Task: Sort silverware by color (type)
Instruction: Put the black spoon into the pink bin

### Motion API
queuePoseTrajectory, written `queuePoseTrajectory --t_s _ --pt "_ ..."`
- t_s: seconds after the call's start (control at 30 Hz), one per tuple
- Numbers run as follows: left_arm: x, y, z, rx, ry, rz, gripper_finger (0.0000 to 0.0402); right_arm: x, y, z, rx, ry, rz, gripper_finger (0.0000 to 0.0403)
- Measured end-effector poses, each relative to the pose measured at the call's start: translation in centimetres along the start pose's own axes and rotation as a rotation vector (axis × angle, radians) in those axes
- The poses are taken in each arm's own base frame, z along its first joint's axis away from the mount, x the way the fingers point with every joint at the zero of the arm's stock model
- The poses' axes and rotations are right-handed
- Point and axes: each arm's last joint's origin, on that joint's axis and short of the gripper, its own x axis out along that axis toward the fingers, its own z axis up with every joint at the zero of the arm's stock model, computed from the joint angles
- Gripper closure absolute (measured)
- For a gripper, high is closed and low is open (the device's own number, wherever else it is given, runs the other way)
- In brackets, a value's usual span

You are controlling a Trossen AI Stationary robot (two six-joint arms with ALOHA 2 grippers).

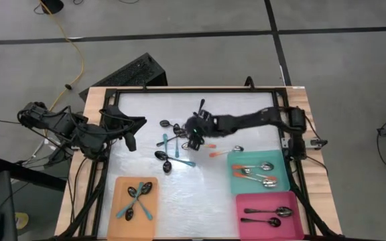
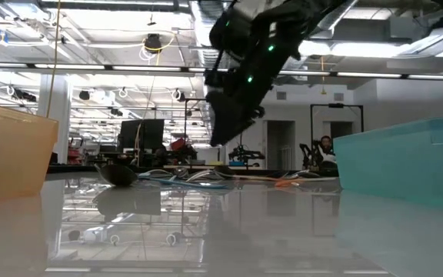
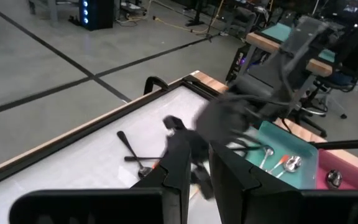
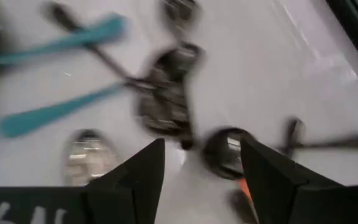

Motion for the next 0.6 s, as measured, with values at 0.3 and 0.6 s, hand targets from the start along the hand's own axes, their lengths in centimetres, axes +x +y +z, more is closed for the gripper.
queuePoseTrajectory --t_s 0.3,0.6 --pt "0.0 0.1 -0.1 0.025 0.012 0.006 0.0359 1.5 -2.4 0.2 -0.141 0.138 0.046 0.0187" --pt "0.0 0.1 -0.1 0.024 0.011 0.007 0.0359 1.7 -1.2 -0.1 -0.301 0.132 0.081 0.0188"
